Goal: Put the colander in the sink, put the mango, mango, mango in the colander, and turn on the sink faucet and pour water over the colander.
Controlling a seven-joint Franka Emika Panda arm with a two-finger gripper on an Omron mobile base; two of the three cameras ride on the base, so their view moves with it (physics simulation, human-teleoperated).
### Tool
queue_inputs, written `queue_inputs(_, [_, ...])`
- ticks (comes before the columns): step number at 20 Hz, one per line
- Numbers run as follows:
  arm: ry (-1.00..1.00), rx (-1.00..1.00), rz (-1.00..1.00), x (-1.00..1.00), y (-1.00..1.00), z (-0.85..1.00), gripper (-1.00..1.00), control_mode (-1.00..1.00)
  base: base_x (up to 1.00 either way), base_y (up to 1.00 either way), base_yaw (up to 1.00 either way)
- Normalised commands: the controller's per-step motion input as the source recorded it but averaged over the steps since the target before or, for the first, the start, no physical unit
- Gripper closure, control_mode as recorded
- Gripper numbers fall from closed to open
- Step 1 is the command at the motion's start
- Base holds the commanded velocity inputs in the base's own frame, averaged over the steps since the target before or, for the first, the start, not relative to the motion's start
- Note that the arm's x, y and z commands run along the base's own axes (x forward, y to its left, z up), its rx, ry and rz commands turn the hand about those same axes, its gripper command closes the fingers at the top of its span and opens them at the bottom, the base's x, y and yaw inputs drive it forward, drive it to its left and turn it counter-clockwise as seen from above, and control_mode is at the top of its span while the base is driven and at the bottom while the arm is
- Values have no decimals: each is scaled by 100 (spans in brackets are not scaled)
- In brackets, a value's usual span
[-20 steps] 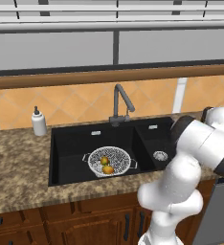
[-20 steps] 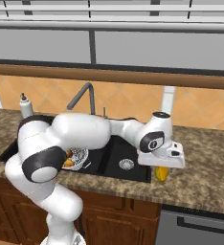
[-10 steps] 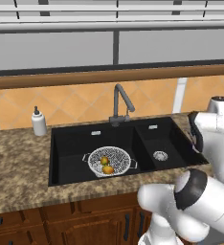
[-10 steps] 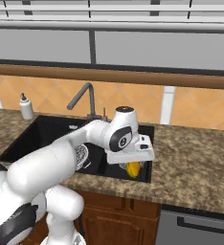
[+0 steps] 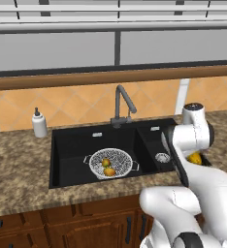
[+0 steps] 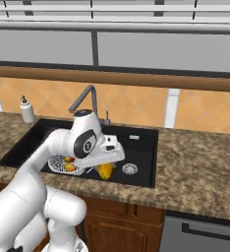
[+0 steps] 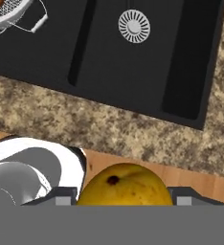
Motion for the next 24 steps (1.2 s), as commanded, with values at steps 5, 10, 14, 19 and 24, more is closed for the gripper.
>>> queue_inputs(5, [-1,-1,0,22,100,18,100,-100,0,0,0])
queue_inputs(10, [-3,-2,0,29,100,8,100,-100,0,0,0])
queue_inputs(14, [-5,-2,-1,46,100,0,100,-100,0,0,0])
queue_inputs(19, [0,-2,-7,75,88,-8,100,-100,0,0,0])
queue_inputs(24, [-1,0,-9,90,61,-14,100,-100,0,0,0])
